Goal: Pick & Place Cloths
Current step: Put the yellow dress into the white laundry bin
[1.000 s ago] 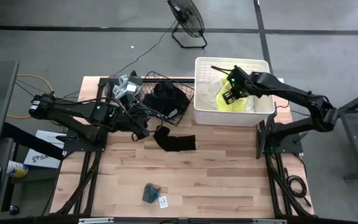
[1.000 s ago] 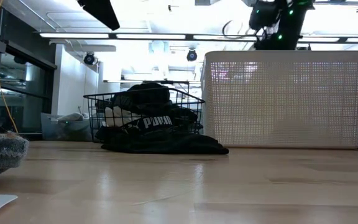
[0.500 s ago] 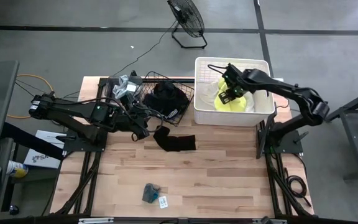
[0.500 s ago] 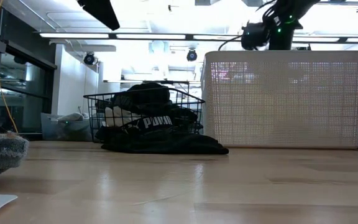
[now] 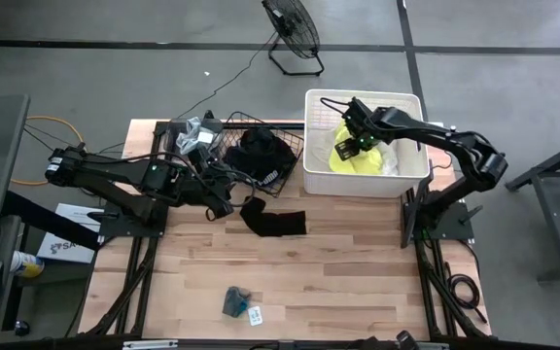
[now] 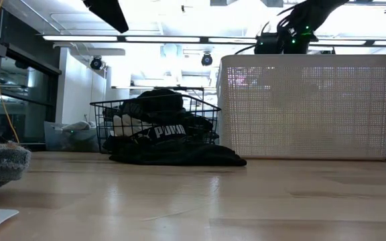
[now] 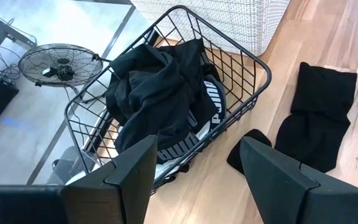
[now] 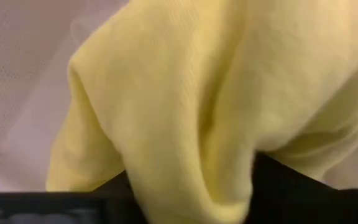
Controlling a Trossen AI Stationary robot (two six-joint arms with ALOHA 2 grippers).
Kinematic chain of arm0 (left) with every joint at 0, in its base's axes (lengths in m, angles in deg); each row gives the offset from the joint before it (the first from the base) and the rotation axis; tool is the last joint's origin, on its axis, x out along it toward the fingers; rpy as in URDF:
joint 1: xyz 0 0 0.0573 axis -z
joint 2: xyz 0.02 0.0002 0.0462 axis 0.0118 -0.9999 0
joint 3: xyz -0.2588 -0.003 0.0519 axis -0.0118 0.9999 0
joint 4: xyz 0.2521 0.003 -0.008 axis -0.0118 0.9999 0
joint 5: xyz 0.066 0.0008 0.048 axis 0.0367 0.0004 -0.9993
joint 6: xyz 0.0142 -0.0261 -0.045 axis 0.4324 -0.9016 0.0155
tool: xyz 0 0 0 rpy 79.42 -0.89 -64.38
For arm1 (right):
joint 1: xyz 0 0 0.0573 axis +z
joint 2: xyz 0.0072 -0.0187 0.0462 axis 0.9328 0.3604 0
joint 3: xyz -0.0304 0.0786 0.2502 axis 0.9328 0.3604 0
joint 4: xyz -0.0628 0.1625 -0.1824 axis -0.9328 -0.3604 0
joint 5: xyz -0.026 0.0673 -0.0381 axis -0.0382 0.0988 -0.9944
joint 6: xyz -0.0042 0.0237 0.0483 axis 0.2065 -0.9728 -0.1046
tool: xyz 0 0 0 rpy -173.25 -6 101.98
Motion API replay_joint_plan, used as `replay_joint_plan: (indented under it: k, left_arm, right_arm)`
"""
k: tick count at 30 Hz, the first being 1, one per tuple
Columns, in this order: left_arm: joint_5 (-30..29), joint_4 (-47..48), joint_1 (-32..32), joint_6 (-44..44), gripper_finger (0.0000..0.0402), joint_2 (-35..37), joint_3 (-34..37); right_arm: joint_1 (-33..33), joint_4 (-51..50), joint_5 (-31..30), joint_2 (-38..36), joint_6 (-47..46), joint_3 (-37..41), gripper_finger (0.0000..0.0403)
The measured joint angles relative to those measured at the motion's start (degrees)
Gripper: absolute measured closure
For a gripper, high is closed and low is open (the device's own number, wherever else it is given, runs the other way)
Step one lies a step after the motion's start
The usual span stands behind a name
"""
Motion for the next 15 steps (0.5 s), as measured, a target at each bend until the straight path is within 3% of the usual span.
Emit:
replay_joint_plan:
  k: [10,15]
  left_arm:
    - [0.62,0.68,0.00,0.00,0.0177,0.00,0.00]
    - [0.83,0.88,0.00,0.00,0.0177,0.00,0.00]
  right_arm:
    - [0.02,1.18,0.99,2.23,-1.27,0.00,0.0134]
    - [0.01,0.14,1.97,-0.63,-1.27,0.04,0.0101]
